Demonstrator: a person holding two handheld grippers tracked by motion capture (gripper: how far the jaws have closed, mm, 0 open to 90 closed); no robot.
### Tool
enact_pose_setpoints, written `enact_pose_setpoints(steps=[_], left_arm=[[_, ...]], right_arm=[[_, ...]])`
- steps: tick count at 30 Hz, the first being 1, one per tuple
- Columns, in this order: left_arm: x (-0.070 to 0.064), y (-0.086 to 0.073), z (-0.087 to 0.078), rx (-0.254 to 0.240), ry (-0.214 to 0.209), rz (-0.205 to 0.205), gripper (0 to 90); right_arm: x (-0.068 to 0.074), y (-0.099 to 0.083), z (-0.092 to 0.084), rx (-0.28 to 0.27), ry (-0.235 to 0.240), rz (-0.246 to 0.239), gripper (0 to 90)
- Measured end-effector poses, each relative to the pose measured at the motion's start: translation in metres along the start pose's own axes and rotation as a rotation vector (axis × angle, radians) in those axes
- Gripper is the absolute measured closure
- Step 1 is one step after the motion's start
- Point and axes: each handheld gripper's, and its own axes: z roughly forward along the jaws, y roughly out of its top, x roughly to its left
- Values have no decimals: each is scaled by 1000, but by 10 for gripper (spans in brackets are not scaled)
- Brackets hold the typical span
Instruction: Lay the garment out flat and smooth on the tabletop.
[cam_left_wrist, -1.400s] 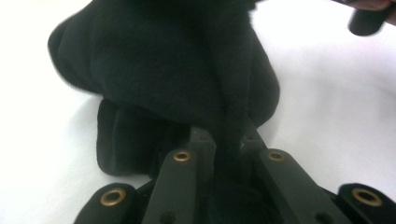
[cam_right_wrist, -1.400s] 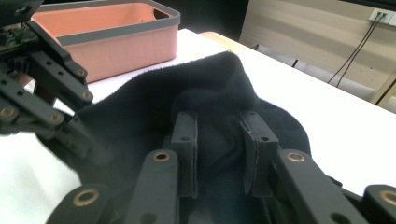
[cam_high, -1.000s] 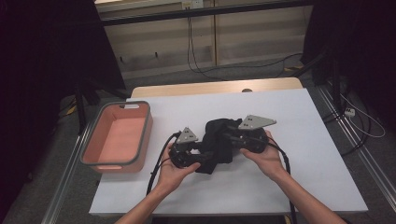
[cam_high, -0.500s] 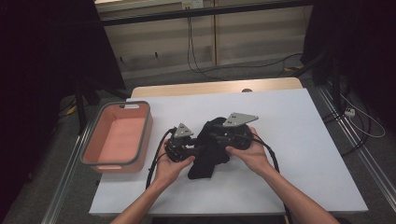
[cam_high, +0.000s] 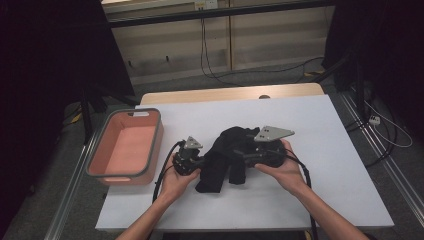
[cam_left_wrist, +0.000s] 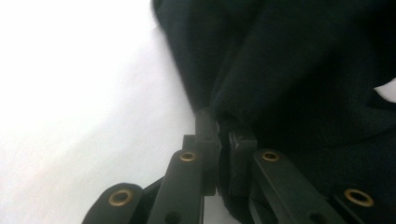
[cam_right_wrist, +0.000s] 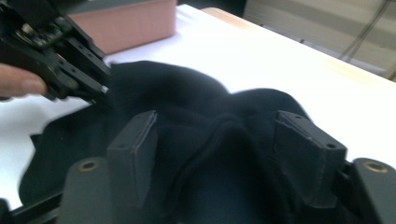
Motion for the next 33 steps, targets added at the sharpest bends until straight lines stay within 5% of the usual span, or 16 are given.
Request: enact_pose_setpoints(steps=[9, 13, 21, 33], left_arm=[[9, -13, 1, 40, 17, -27, 845], [3, -10, -9, -55, -42, -9, 636], [-19, -4, -35, -137, -20, 46, 429], [-44, 9, -35, -161, -62, 116, 404]], right_arm=[[-7, -12, -19, 6, -42, 1, 320], [-13, -23, -28, 17, -52, 20, 397], [-32, -46, -34, 53, -87, 69, 555], [-17, -54, -5, 138, -43, 44, 413]])
